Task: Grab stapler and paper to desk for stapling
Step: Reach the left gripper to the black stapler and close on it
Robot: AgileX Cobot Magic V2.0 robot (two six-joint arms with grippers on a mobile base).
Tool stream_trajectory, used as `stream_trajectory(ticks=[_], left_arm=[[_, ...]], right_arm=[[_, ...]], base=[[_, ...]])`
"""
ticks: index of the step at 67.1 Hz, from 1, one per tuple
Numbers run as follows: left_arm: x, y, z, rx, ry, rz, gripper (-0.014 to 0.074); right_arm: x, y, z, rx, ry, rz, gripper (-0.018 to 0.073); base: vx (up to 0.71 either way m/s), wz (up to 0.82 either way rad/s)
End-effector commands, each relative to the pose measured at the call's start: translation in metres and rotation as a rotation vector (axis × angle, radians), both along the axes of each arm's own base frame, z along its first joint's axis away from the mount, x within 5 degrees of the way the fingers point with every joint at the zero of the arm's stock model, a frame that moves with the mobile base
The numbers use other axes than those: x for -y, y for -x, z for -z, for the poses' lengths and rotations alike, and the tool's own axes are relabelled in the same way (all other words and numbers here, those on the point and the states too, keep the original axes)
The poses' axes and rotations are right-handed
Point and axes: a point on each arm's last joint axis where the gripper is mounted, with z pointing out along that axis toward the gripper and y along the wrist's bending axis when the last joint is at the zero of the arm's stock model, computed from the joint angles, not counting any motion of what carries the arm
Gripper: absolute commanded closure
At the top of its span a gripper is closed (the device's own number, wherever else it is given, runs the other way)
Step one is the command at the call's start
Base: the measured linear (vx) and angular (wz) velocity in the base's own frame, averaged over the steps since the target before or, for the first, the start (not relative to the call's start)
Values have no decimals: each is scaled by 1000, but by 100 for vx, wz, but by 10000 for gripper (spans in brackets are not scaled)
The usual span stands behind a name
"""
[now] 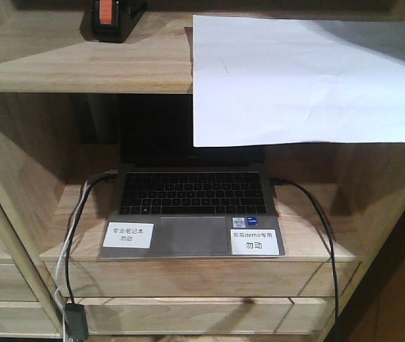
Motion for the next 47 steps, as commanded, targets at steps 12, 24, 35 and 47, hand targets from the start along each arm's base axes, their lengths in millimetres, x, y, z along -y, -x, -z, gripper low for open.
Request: stream_trajectory(ticks=[12, 24, 35, 47], left_arm=[[16, -10, -11, 49, -51, 172, 36], [36, -33, -9, -21, -23, 290, 36], [58, -59, -34, -37, -15, 367, 36], [83, -91, -59, -48, -19, 419, 36]], right_arm=[[-1, 2, -6, 81, 0, -7, 568], [-1, 2, -6, 81, 0, -7, 568], [-1, 2, -6, 81, 0, -7, 568], [-1, 2, -6, 81, 0, -7, 568]], base=[[0, 0], [0, 0], [0, 0], [0, 0]])
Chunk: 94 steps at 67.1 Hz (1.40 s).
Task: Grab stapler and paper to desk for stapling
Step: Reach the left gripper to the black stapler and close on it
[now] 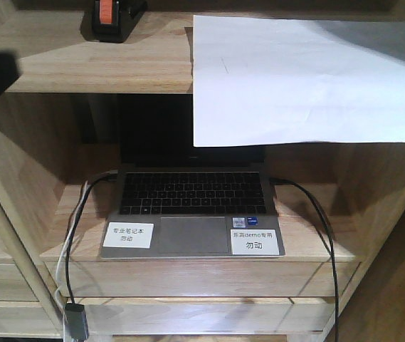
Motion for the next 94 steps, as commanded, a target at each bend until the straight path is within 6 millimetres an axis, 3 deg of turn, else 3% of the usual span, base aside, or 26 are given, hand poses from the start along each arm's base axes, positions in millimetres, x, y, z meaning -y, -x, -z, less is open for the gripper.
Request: stream_trajectory(ticks=[1, 28, 47, 61, 82, 94], left_arm=[[14, -16, -31, 88, 54, 32, 36], [57, -90, -94, -23, 14, 43, 36], [79, -133, -119, -92, 7, 35, 36], [91, -159, -116, -164, -27, 29, 36], [72, -187, -105, -227, 6, -63, 36], [74, -198, -96, -244, 3, -39, 36]], right_arm=[[-1, 2, -6, 81, 0, -7, 568], [-1, 2, -6, 81, 0, -7, 568], [-1, 2, -6, 81, 0, -7, 568], [-1, 2, -6, 81, 0, -7, 568], [-1, 2, -6, 81, 0, -7, 568], [-1, 2, -6, 81, 0, -7, 568]], base=[[0, 0], [0, 0], [0, 0], [0, 0], [0, 0], [0, 0]])
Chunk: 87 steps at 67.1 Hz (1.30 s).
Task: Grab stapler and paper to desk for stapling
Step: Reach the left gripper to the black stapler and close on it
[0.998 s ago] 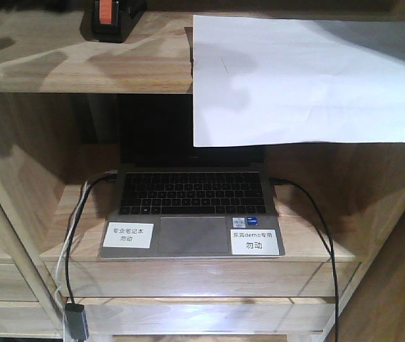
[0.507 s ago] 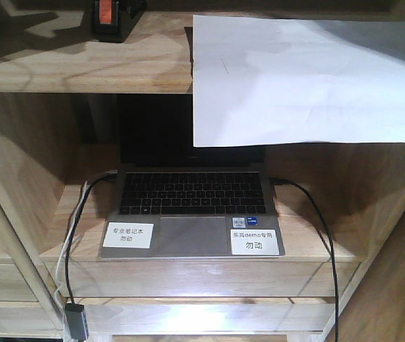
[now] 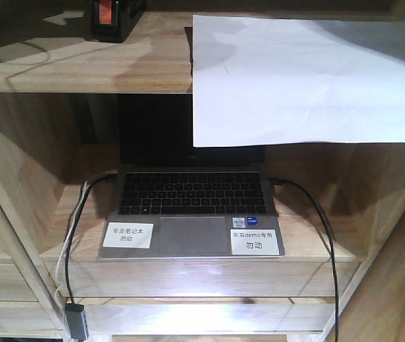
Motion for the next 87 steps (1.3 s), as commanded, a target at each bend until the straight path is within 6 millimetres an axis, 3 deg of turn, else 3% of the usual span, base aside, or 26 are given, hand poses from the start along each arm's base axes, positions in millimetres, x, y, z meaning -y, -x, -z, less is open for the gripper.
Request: stream_trajectory(ticks=[1, 19, 26, 33, 45, 63, 87], left_arm=[[-4, 12, -27, 118, 75, 32, 36], [2, -7, -7, 72, 74, 34, 36], [3, -9, -5, 67, 73, 32, 74], [2, -10, -5, 77, 68, 21, 213], [1, -10, -6, 86, 55, 13, 605], [-1, -7, -12, 113, 62, 15, 603], [-19, 42, -59, 246, 51, 43, 603]], right_arm=[[-1, 2, -6, 81, 0, -7, 568], [-1, 2, -6, 81, 0, -7, 568], [-1, 2, -6, 81, 0, -7, 568], [-1, 2, -6, 81, 0, -7, 568], [-1, 2, -6, 81, 0, -7, 568], [-1, 2, -6, 81, 0, -7, 568], [-1, 2, -6, 81, 0, -7, 568]], base=[[0, 0], [0, 0], [0, 0], [0, 0], [0, 0], [0, 0], [0, 0]])
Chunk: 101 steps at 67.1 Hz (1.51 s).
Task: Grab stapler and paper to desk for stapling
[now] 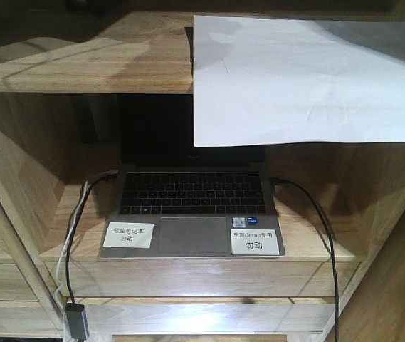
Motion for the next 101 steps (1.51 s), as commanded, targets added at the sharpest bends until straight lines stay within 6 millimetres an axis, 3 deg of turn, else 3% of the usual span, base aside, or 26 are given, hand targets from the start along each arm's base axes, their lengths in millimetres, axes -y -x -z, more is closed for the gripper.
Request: stream_trajectory(ticks=[1, 21, 39, 79, 101], left_arm=[[-15, 42, -54, 211, 61, 15, 603], [-21, 87, -73, 231, -11, 90, 603], [-39, 137, -63, 271, 15, 98, 603], [-94, 278, 26, 285, 61, 189, 603], [-111, 320, 100, 284, 58, 209, 603]], right_arm=[[-1, 2, -6, 81, 0, -7, 568], [-1, 2, -6, 81, 0, -7, 568], [-1, 2, -6, 81, 0, -7, 568], [-1, 2, -6, 81, 0, -7, 568], [-1, 2, -6, 81, 0, -7, 568]], base=[[0, 0], [0, 0], [0, 0], [0, 0], [0, 0]])
